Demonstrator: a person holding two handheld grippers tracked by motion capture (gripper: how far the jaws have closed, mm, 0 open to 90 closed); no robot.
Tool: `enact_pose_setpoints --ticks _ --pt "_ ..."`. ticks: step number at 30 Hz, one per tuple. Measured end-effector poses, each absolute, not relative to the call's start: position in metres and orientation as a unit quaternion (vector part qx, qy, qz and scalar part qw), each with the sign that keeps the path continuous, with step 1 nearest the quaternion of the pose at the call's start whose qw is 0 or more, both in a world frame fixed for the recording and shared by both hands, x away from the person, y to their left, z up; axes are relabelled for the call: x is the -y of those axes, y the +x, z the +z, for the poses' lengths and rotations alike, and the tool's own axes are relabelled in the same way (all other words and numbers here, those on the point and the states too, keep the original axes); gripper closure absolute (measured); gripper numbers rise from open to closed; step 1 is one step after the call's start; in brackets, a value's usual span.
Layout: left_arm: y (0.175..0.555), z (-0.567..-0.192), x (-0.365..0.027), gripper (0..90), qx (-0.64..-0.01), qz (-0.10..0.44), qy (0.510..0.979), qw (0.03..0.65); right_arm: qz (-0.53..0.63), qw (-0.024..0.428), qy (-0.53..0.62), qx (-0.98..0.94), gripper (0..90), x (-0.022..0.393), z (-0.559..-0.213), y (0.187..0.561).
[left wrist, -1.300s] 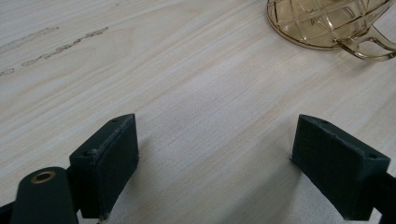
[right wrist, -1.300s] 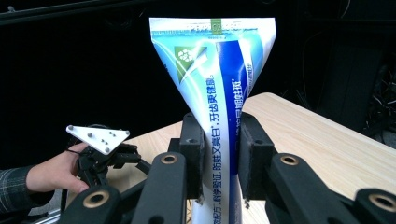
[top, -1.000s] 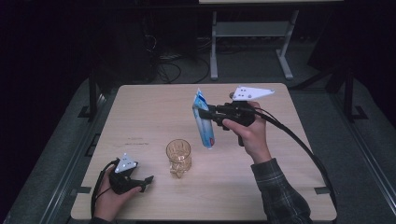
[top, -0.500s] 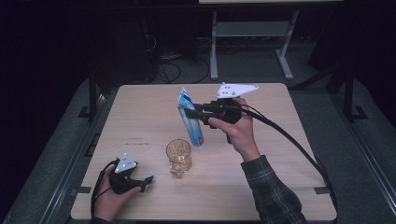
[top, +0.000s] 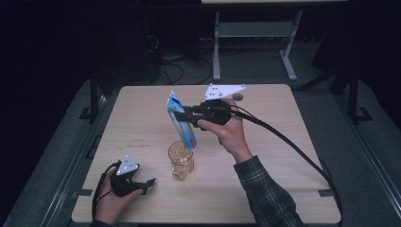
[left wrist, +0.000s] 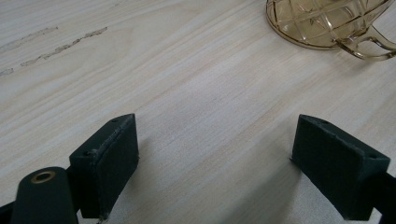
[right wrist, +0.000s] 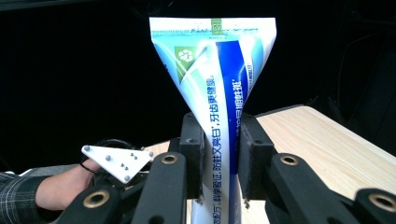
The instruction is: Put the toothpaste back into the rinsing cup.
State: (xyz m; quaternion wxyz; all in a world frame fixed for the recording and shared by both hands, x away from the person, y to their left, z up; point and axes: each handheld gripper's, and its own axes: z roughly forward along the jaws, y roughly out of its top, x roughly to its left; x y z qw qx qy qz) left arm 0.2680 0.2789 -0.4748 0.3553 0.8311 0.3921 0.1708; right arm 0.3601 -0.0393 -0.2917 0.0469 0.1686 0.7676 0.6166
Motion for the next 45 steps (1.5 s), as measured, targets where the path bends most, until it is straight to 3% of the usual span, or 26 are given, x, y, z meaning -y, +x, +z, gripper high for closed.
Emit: enact_pose_setpoints --ticks 18,45 --pt "0.268 -0.475 -0.279 13.7 -0.391 0.171 0.832 0.356 0.597 0.029 0.163 -0.785 74.0 0.015 -0.31 0.367" --pt "0.268 -0.475 -0.279 13.7 -0.389 0.17 0.832 0.356 0.564 0.014 0.175 -0.807 73.9 0.013 -0.345 0.367"
